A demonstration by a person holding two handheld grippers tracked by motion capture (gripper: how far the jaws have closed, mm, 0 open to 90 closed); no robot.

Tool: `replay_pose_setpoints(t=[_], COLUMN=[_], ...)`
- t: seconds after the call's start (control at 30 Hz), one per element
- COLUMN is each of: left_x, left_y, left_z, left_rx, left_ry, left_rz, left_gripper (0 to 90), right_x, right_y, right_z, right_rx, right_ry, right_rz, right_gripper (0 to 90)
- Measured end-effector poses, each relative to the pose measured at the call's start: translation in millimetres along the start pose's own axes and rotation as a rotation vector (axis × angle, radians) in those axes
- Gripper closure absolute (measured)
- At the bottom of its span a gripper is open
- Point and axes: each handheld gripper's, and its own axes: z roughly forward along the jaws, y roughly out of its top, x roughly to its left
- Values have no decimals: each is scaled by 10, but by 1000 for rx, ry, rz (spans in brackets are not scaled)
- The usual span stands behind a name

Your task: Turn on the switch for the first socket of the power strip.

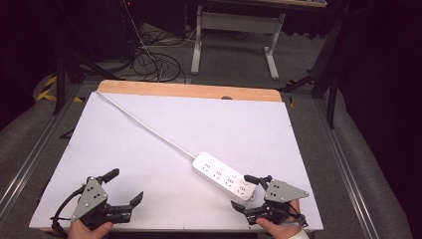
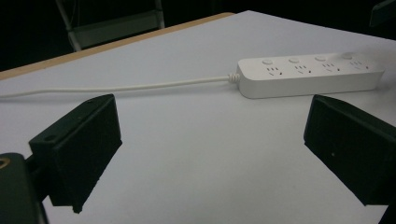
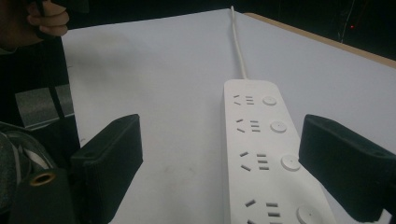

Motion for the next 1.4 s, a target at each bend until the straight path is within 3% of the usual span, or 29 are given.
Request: replay_pose_setpoints(t=[0.27, 0.7, 1.4], left_x=[4, 7, 12], left_y=[1, -3, -4], left_z=[-18, -9, -12], left_rx=[-11, 9, 7], left_ry=[16, 31, 27], left_rz=[20, 30, 18], left_gripper=[41, 39, 40], right_x=[12, 29, -96], right_y=[11, 48, 451], right_z=[1, 9, 151], right_rx=[5, 21, 41], right_ry=[-2, -2, 10], right_rz=[-8, -18, -18], right_gripper=[137, 142, 174])
